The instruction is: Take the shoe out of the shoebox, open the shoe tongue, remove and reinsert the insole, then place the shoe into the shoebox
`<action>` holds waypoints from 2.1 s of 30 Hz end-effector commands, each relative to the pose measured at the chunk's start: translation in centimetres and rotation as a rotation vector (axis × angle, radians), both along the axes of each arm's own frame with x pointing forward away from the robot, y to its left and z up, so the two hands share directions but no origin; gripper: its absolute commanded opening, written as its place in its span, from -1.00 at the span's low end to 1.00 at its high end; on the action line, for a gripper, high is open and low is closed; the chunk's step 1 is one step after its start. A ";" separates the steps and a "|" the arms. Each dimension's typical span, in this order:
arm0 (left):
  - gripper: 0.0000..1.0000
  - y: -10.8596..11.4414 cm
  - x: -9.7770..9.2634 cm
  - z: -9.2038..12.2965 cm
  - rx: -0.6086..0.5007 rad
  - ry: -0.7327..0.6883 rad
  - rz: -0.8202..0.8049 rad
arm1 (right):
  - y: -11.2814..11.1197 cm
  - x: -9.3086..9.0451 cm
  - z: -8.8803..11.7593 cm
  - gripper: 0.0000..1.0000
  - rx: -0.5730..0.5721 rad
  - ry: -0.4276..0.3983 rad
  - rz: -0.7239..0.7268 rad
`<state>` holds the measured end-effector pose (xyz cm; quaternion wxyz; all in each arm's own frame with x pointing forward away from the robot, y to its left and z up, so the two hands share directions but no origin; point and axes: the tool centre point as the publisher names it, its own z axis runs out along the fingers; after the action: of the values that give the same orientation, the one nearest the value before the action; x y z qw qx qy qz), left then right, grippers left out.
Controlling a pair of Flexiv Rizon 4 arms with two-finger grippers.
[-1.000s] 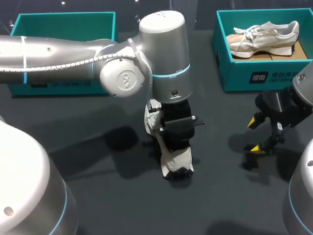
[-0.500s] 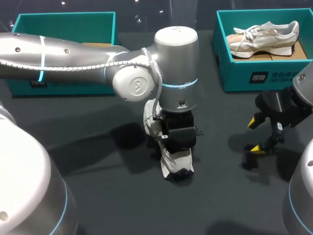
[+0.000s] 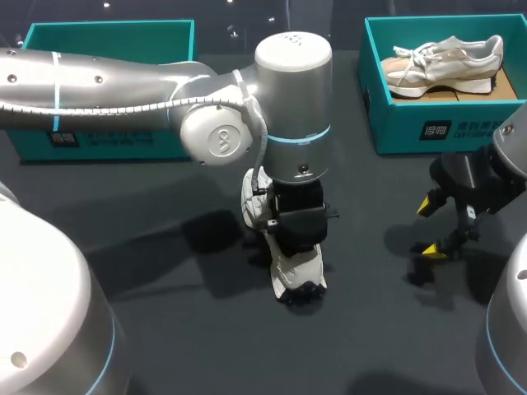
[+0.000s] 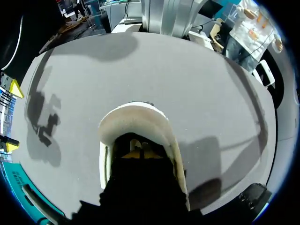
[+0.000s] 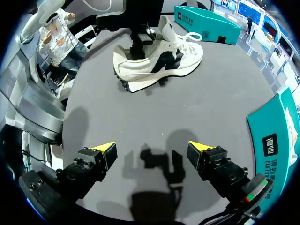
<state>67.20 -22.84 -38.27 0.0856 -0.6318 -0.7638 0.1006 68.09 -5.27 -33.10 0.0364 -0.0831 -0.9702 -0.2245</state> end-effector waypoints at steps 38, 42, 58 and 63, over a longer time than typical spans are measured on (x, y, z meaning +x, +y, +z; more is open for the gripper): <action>-1.00 1.7 3.5 3.7 0.043 -0.217 0.152 | 0.0 -0.1 0.0 1.00 -0.002 -0.002 -0.001; -1.00 1.3 4.1 3.4 0.056 -0.224 0.144 | 0.0 -0.1 0.0 1.00 -0.002 -0.002 -0.001; -0.43 0.8 5.4 3.0 0.084 -0.239 0.107 | 0.0 -0.1 0.0 1.00 -0.002 -0.002 -0.001; -0.28 0.7 5.8 2.9 0.088 -0.242 0.100 | 0.0 -0.1 0.0 1.00 -0.002 -0.002 -0.001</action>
<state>72.76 -22.01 -35.29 0.0131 -0.5957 -0.8031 -0.0048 68.09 -5.27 -33.10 0.0364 -0.0830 -0.9702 -0.2246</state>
